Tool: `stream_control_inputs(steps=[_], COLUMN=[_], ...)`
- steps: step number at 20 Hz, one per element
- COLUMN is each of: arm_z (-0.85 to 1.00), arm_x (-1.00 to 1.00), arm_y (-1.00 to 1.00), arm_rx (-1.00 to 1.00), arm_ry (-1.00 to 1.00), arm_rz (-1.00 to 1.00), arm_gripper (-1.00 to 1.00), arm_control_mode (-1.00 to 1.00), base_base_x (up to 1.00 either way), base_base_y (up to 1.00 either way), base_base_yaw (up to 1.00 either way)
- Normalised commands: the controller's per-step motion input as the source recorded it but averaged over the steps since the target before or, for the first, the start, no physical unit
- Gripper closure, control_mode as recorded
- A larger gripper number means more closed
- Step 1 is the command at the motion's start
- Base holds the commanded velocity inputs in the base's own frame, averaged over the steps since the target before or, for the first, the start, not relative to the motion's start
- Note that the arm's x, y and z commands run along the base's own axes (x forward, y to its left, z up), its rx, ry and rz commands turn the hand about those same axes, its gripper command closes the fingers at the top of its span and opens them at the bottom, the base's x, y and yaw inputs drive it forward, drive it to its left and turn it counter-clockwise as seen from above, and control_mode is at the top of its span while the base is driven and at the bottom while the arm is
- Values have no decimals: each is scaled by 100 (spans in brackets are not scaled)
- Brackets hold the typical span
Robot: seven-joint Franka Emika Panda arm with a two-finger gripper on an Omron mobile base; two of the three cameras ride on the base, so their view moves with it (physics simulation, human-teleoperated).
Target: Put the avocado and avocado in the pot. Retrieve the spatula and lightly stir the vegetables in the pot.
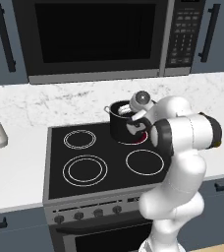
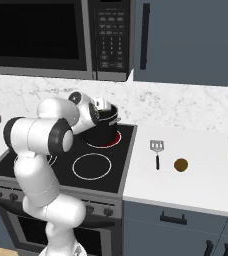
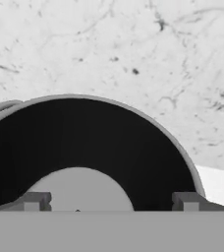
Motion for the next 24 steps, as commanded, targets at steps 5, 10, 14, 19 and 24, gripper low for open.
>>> stream_control_inputs(steps=[5,10,14,19,24], arm_z=[47,42,52,23,0], arm_x=[-99,-100,-100,-94,-24], arm_y=[-39,-51,-54,-86,-100], arm_rx=[5,3,2,7,3], arm_ry=[0,-1,-3,1,13], arm_rz=[0,0,0,-7,-18], arm_gripper=[-100,-100,-100,-100,-100], arm_control_mode=[-100,-100,-100,-100,-100], base_base_x=[0,0,0,0,0], base_base_y=[0,0,0,0,0], base_base_yaw=[0,0,0,0,0])
